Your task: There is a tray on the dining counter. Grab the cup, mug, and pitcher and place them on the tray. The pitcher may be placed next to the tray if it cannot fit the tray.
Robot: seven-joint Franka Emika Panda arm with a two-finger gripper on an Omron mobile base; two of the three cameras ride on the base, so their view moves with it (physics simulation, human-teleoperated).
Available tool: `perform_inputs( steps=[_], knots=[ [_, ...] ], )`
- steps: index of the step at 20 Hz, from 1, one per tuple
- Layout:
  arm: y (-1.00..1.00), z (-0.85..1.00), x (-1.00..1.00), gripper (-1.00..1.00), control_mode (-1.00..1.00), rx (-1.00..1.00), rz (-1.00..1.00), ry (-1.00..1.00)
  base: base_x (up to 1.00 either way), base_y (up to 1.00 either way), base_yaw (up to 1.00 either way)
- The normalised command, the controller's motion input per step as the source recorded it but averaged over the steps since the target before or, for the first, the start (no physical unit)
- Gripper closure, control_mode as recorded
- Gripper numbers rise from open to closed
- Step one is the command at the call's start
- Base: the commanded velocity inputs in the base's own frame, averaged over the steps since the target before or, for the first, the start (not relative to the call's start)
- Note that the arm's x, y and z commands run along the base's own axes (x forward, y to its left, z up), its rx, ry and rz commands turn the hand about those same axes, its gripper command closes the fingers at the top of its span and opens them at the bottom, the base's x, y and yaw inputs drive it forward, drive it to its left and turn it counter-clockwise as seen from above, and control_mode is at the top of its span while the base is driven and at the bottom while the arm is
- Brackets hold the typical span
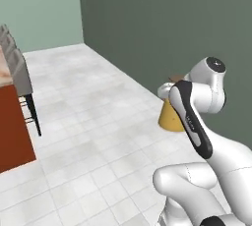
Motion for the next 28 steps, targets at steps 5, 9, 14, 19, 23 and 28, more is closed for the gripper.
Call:
perform_inputs(
  steps=[5,9,14,19,23,28],
  knots=[
    [0.00,0.00,0.00,1.00,1.00,0.00,0.00,0.00,1.00,-0.42,0.41],
    [0.00,0.00,0.00,1.00,1.00,0.00,0.00,0.00,1.00,-0.53,0.38],
    [0.00,0.00,0.00,1.00,1.00,0.00,0.00,0.00,1.00,-0.78,0.26],
    [0.00,0.00,0.00,1.00,1.00,0.00,0.00,0.00,1.00,-0.79,0.20],
    [0.00,0.00,0.00,1.00,1.00,0.00,0.00,0.00,1.00,-0.47,0.17],
    [0.00,0.00,0.00,1.00,1.00,0.00,0.00,0.00,1.00,-0.31,0.21]
  ],
)
